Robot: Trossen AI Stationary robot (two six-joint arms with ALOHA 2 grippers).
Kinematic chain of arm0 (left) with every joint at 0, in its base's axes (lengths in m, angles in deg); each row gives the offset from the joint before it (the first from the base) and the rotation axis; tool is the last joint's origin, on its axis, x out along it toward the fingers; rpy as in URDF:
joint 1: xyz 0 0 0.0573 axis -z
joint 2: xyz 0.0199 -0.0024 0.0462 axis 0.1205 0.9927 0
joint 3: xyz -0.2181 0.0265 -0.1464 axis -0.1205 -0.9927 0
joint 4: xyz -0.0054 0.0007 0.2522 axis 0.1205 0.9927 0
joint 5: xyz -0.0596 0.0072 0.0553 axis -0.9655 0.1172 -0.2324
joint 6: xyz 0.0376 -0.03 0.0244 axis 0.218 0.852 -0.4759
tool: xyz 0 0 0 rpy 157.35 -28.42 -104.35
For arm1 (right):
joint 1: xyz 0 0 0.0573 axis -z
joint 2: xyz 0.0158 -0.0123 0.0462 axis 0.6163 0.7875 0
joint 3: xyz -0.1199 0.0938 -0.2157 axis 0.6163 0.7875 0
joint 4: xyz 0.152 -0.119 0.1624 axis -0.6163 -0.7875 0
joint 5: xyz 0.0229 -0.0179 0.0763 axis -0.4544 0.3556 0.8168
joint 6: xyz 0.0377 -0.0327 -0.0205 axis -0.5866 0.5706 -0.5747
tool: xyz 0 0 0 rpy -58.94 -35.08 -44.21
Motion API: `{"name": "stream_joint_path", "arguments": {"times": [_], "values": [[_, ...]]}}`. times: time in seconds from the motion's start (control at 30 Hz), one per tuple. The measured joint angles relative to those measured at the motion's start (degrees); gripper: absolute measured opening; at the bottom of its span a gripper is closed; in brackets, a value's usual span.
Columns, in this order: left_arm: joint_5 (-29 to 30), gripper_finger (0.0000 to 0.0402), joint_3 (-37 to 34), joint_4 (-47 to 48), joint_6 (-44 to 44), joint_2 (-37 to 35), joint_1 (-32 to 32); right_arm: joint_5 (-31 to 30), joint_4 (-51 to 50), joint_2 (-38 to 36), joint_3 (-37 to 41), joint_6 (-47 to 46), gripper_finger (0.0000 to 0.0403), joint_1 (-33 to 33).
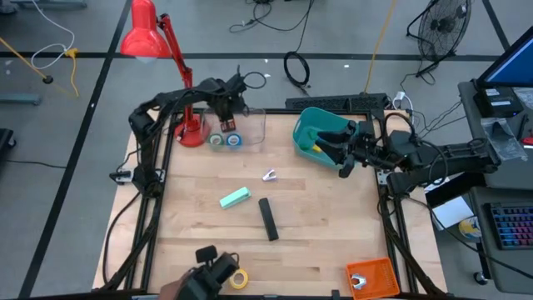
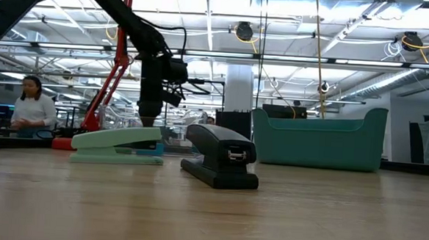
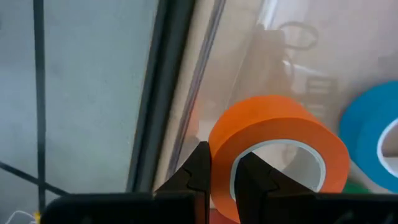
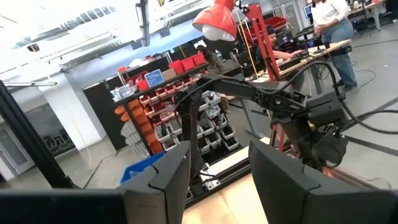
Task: Pick and place Stapler, Stapler remover, tape
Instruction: Put the orange tape into the transparent bin
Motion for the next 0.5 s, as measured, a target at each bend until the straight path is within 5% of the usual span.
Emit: {"name": "stream_joint_path", "arguments": {"times": [0.5], "values": [[-7.0,0.0036,0.9,2.2,1.5,0.6,-1.8,-1.5,0.3,0.0,0.0,0.0,0.0155,0.0]]}}
